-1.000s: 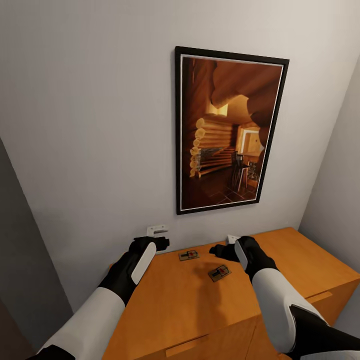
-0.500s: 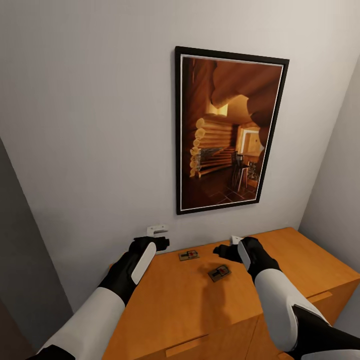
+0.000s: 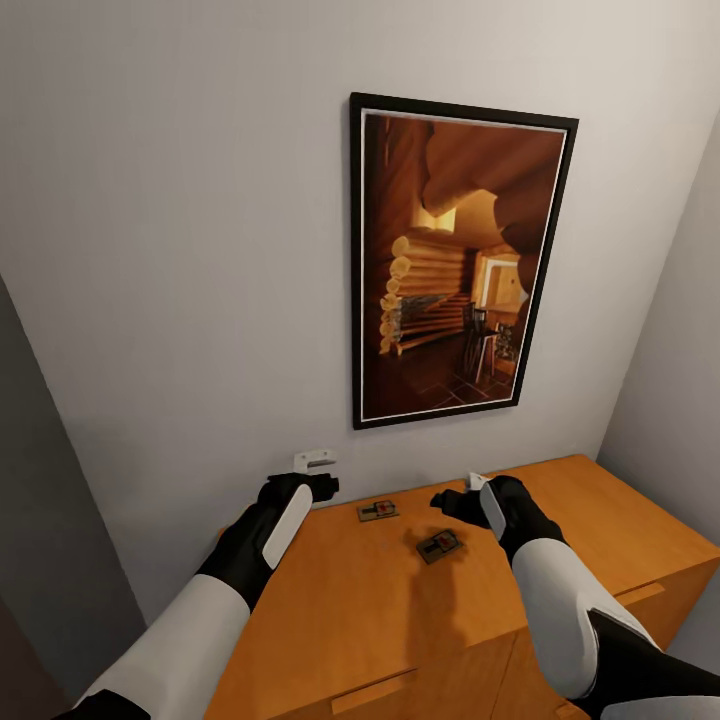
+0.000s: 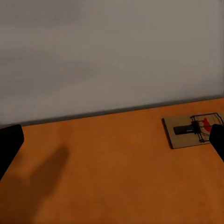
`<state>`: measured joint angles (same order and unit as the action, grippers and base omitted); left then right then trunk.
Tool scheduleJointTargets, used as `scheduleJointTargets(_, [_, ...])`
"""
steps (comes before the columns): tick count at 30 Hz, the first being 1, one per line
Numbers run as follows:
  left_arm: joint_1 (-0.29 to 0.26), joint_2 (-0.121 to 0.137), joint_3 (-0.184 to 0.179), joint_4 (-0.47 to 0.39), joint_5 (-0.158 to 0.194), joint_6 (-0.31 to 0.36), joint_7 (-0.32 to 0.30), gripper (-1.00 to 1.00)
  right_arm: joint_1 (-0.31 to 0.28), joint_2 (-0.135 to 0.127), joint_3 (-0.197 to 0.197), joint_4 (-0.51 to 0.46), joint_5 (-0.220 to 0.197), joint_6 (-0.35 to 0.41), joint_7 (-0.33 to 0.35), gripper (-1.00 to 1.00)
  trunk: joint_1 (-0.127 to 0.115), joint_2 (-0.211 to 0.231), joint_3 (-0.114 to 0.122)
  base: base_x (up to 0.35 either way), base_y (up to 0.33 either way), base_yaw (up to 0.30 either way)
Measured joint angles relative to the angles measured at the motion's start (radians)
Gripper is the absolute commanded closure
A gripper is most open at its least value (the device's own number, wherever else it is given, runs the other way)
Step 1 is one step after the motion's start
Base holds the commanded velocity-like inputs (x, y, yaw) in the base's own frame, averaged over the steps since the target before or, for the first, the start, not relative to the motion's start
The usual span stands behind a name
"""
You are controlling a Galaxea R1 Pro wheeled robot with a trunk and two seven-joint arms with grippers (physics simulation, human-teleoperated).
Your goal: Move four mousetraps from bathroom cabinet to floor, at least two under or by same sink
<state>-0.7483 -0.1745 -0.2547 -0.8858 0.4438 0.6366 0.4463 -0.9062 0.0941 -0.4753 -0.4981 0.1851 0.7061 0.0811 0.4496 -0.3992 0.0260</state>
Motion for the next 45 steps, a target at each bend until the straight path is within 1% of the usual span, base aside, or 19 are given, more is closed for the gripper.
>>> scheduleJointTargets(12, [0.000, 0.000, 0.001, 0.000, 0.001, 0.000, -0.001, -1.00, 0.000, -0.001, -0.011, 0.002, 0.000, 0.000, -0.016, -1.00, 0.000, 0.000, 0.000, 0.000, 0.000, 0.000])
scheduleJointTargets(16, [0.000, 0.000, 0.001, 0.000, 0.000, 0.000, -0.002, -1.00, 0.000, -0.001, -0.042, 0.005, 0.000, -0.001, -0.017, -1.00, 0.000, 0.000, 0.000, 0.000, 0.000, 0.000])
scheduleJointTargets(17, [0.000, 0.000, 0.001, 0.000, 0.000, 0.000, -0.002, -1.00, 0.000, -0.001, -0.053, 0.006, 0.000, -0.001, -0.017, -1.00, 0.000, 0.000, 0.000, 0.000, 0.000, 0.000])
scheduleJointTargets(18, [0.000, 0.000, 0.001, 0.000, 0.000, 0.000, -0.002, -1.00, 0.000, 0.000, -0.077, 0.008, 0.000, -0.001, -0.017, -1.00, 0.000, 0.000, 0.000, 0.000, 0.000, 0.000])
scheduleJointTargets(21, [0.000, 0.000, 0.002, 0.000, 0.000, 0.000, -0.003, -1.00, 0.000, 0.001, -0.105, 0.009, -0.001, -0.001, -0.017, -1.00, 0.000, 0.000, 0.000, 0.000, 0.000, 0.000])
scheduleJointTargets(25, [0.000, 0.000, 0.003, 0.000, 0.000, -0.001, -0.003, -1.00, 0.001, 0.001, -0.124, 0.010, 0.001, -0.001, -0.017, -1.00, 0.000, 0.000, 0.000, 0.000, 0.000, 0.000])
scheduleJointTargets(31, [0.000, 0.000, 0.006, 0.000, -0.003, -0.001, 0.000, -1.00, 0.000, 0.001, -0.133, 0.011, 0.002, -0.004, -0.028, -1.00, 0.000, 0.000, 0.000, 0.000, 0.000, 0.000])
scheduleJointTargets(35, [0.000, 0.015, 0.010, 0.000, -0.004, -0.001, 0.000, -1.00, 0.000, 0.004, -0.135, 0.011, 0.003, -0.005, -0.046, -1.00, 0.000, 0.000, 0.000, 0.000, 0.000, 0.000])
scheduleJointTargets(36, [0.000, 0.028, 0.011, 0.000, -0.004, -0.001, -0.001, -1.00, 0.000, 0.005, -0.135, 0.013, 0.004, -0.008, -0.057, -1.00, 0.000, 0.000, 0.000, 0.000, 0.000, 0.000])
scheduleJointTargets(41, [0.000, 0.060, 0.013, 0.000, -0.004, -0.003, -0.003, -1.00, 0.001, 0.007, -0.137, 0.014, 0.005, -0.013, -0.076, -1.00, 0.000, 0.000, 0.000, 0.000, 0.000, 0.000])
scheduleJointTargets(42, [0.000, 0.072, 0.014, 0.000, -0.004, -0.004, -0.004, -1.00, 0.000, 0.007, -0.137, 0.015, 0.005, -0.014, -0.080, -1.00, 0.000, 0.000, 0.000, 0.000, 0.000, 0.000])
scheduleJointTargets(45, [0.000, 0.086, 0.015, 0.000, -0.003, -0.008, -0.005, -1.00, 0.000, 0.008, -0.138, 0.015, 0.005, -0.015, -0.084, -1.00, 0.000, 0.000, 0.000, 0.000, 0.000, 0.000])
